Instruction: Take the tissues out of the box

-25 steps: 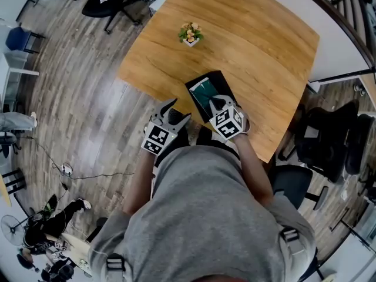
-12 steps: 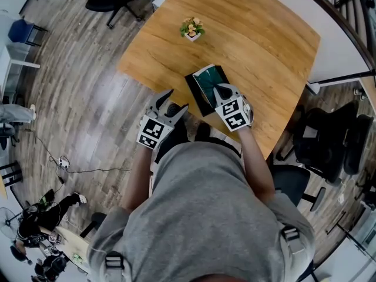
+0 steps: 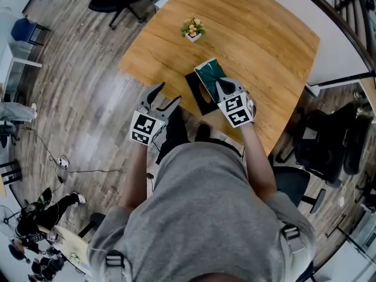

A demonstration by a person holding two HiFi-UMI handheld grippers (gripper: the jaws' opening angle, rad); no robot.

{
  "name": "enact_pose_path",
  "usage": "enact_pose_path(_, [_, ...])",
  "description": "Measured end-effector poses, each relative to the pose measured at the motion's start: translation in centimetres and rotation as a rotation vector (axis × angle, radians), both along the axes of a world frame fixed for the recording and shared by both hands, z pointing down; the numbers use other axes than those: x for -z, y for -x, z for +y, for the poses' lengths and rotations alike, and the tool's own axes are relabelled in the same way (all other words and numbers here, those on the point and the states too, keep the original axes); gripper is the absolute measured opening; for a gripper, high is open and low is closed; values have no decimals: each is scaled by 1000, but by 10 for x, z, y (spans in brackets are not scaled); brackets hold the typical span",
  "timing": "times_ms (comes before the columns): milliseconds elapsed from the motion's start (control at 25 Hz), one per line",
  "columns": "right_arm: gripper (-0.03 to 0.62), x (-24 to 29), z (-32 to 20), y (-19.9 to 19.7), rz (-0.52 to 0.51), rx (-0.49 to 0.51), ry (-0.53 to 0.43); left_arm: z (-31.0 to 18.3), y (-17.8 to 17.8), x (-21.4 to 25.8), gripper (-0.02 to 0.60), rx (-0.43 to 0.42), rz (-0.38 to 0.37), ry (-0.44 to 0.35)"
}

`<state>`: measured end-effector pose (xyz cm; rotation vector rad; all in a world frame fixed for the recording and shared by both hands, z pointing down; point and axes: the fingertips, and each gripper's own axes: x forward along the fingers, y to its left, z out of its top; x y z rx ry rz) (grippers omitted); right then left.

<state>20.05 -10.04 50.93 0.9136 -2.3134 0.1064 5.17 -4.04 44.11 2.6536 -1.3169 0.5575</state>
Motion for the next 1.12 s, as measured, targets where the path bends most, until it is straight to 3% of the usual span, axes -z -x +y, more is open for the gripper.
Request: enact_pose_path(1120, [8,1,9,3,2,47,-22,14,7,4,299,38,14,-8])
